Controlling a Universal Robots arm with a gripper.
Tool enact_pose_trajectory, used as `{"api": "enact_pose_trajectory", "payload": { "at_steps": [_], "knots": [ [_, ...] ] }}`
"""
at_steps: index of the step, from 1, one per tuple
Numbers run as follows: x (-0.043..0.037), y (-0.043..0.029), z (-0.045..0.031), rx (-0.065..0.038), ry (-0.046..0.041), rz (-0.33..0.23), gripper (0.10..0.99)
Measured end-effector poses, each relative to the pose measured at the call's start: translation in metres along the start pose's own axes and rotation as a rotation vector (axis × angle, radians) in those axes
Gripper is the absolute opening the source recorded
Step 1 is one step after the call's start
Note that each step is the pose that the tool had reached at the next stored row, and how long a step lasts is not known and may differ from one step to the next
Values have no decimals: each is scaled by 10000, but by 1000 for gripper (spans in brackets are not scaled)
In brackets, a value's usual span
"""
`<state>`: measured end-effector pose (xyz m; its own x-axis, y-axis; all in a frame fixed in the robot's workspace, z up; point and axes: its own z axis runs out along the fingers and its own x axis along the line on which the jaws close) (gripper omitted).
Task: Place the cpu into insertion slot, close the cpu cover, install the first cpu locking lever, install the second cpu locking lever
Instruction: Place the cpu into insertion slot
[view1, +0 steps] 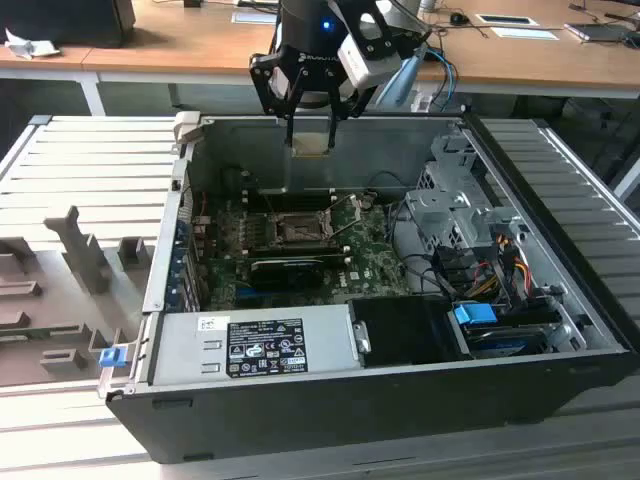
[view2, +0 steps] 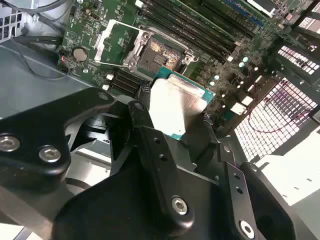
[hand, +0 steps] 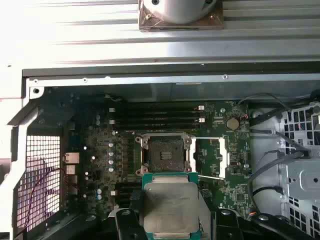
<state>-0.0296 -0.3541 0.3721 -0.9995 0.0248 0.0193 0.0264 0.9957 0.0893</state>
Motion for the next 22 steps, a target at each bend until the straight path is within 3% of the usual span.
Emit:
{"api": "enact_pose_trajectory", "payload": {
  "at_steps": [6, 22],
  "knots": [
    [4, 0, 6, -13, -100, 1118, 529],
    [3, -3, 36, -13, -115, 1287, 529]
  ]
}}
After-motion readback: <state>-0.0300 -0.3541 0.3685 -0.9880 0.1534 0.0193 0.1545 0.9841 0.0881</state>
